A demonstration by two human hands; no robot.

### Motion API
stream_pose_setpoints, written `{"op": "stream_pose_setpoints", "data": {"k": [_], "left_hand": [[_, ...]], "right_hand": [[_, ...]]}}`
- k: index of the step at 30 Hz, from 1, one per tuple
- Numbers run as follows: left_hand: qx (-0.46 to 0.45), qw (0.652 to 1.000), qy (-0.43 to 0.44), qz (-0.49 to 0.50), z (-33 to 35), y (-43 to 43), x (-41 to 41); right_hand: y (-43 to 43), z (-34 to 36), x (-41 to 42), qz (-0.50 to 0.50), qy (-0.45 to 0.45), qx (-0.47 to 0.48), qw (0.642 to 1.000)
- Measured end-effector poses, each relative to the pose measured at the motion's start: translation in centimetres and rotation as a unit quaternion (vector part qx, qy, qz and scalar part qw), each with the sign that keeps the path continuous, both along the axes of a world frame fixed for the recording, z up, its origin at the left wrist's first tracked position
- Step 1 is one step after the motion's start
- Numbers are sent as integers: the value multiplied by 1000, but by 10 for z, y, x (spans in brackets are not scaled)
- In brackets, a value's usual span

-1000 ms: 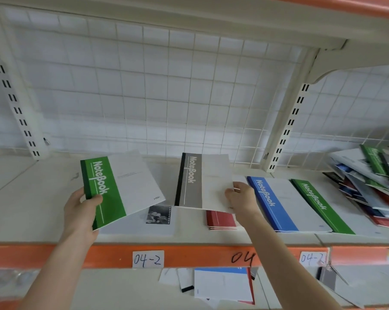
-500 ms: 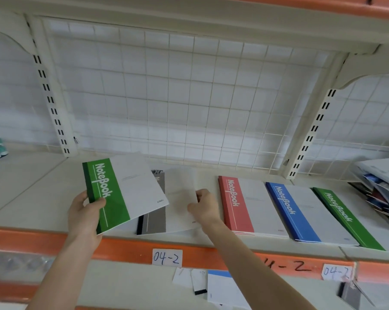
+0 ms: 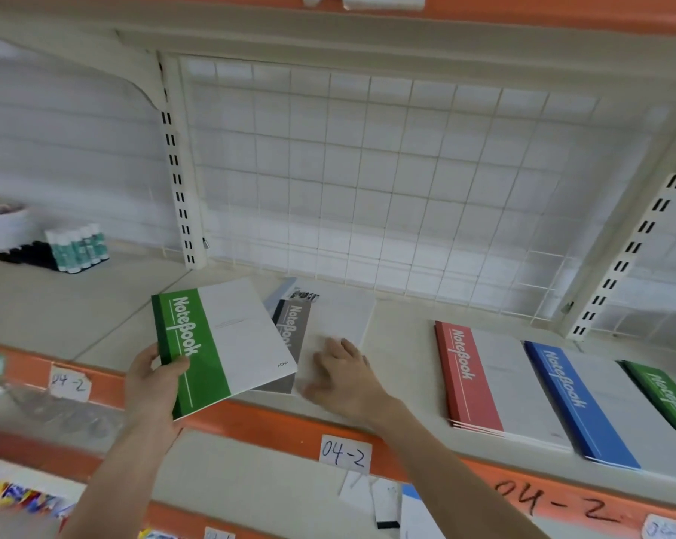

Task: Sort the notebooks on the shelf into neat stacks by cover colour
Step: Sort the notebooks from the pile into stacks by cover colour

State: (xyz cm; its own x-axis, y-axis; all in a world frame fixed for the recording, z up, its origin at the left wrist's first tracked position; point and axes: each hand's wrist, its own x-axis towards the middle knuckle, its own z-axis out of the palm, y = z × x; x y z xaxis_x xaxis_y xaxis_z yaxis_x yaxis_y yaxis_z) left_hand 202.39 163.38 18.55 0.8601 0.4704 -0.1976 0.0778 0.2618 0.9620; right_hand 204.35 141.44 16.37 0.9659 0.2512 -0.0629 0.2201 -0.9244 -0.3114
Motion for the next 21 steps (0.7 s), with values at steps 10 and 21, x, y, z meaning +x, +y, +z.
{"op": "stream_pose_setpoints", "data": {"k": [10,21], "left_hand": [[-4,1000,7,-23,-4,-9,6],[-45,996,-16,-74,-8,-45,18]], "right_hand": [[-18,22,-29,119,-46,-183,975],[-65,21,-58,-43,-90,-224,970]]}}
